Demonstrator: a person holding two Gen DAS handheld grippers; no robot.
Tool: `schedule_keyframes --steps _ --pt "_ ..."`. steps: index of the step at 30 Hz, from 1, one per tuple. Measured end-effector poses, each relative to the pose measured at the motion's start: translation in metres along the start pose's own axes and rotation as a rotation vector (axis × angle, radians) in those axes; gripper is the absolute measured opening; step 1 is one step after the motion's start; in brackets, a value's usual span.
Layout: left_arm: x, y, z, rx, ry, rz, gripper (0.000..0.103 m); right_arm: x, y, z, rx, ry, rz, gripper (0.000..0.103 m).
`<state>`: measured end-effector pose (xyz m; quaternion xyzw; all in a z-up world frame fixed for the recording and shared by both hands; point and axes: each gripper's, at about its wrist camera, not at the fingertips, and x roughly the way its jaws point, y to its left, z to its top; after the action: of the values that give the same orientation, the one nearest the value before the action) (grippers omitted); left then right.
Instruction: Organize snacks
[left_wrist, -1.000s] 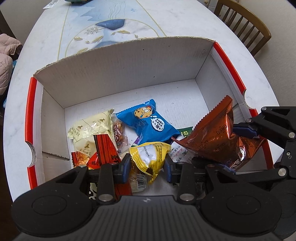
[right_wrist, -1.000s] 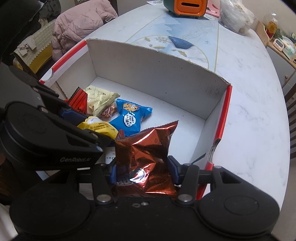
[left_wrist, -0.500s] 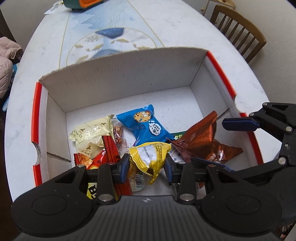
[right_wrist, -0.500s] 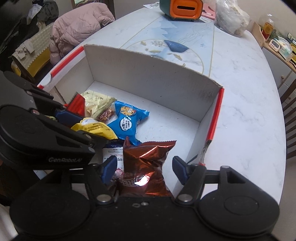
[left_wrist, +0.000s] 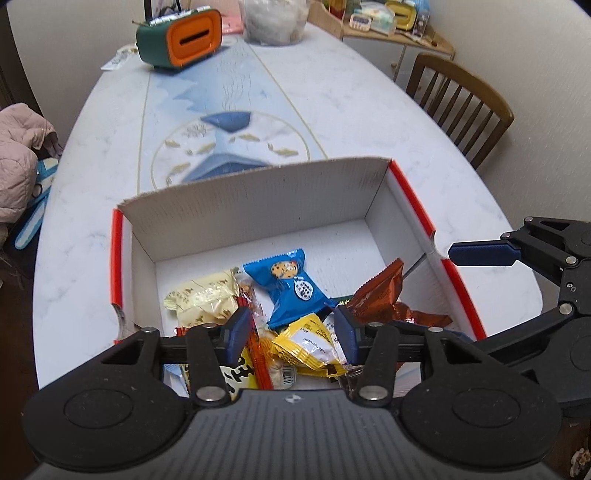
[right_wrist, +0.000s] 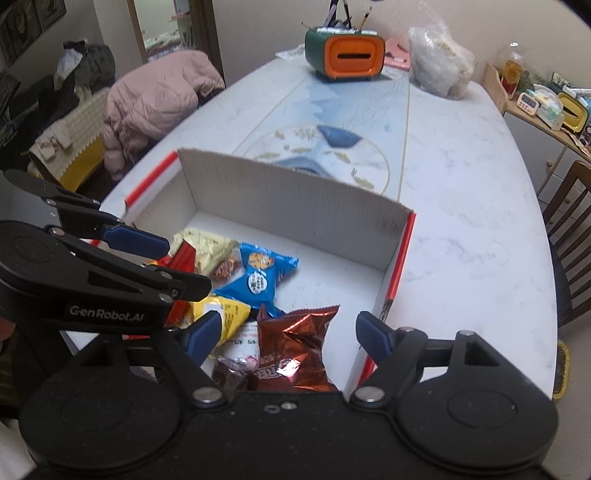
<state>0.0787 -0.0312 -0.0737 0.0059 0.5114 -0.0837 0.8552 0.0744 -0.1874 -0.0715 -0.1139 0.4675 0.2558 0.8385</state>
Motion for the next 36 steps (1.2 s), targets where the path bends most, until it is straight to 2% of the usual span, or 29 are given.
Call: schedule_keyframes --steps 6,8,12,16,20,22,28,36 --pt "-0.022 0.002 -0.003 0.006 -0.055 0.001 0.052 -0.018 0.003 -0.001 0.025 -0.066 0.002 0.085" --pt "-0.03 0.003 -0.004 0.011 -0.079 0.004 0.057 -0.023 0.004 -0.002 0.034 -0.089 0.001 0.087" --pt "-0.046 0.006 -0.007 0.011 -0.126 0.01 0.059 -0.035 0.005 -0.004 0.065 -0.141 0.005 0.09" --pt "-0.06 0.01 -0.012 0.017 -0.176 0.028 0.067 -0.049 0.005 -0.008 0.112 -0.208 0.01 0.091" --pt "-0.071 0.015 -0.019 0.008 -0.21 0.024 0.068 -0.06 0.006 -0.014 0.153 -0.274 0.009 0.103" --pt "-0.076 0.018 -0.023 -0.003 -0.217 0.014 0.069 -0.064 0.008 -0.016 0.164 -0.297 0.004 0.103" --pt "-0.088 0.023 -0.034 -0.026 -0.243 -0.001 0.085 -0.073 0.011 -0.025 0.222 -0.343 0.002 0.103" --pt "-0.1 0.019 -0.043 -0.044 -0.269 0.009 0.093 -0.084 0.021 -0.034 0.239 -0.375 0.008 0.103"
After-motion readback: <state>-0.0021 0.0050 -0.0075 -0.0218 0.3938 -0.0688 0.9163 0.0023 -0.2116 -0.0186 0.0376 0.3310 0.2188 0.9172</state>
